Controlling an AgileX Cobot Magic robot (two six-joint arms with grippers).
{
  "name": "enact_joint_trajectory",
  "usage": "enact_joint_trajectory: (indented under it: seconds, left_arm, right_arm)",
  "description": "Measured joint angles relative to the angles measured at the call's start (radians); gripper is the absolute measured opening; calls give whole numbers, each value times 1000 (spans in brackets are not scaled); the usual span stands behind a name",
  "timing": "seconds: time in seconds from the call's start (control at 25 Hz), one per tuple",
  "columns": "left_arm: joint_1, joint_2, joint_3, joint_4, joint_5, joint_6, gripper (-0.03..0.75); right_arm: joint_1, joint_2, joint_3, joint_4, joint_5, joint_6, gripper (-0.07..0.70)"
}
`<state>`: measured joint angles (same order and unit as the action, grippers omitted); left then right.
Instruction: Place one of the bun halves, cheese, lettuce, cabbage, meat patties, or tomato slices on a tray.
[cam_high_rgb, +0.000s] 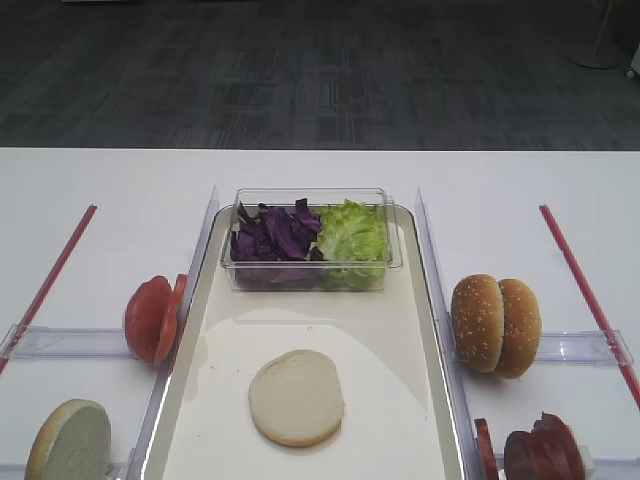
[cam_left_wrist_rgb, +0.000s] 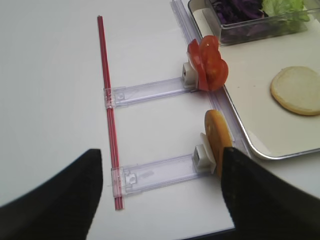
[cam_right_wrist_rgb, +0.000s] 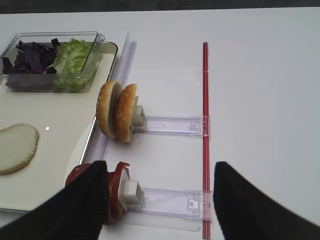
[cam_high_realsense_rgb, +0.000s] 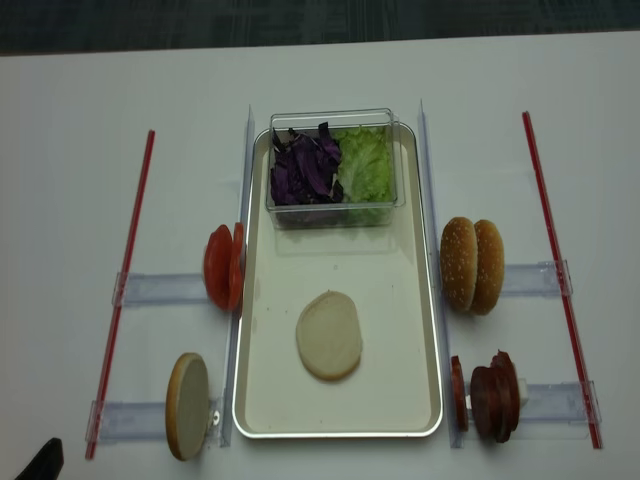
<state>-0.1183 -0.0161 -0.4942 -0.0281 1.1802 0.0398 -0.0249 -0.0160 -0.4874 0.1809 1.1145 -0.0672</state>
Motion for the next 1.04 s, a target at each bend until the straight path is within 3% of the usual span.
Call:
enact_joint_trajectory:
  seconds: [1.04]
  left_arm:
    - [0, 0, 1, 0, 0, 0, 475]
  right_arm:
    - [0, 0, 0, 0, 0, 0, 482]
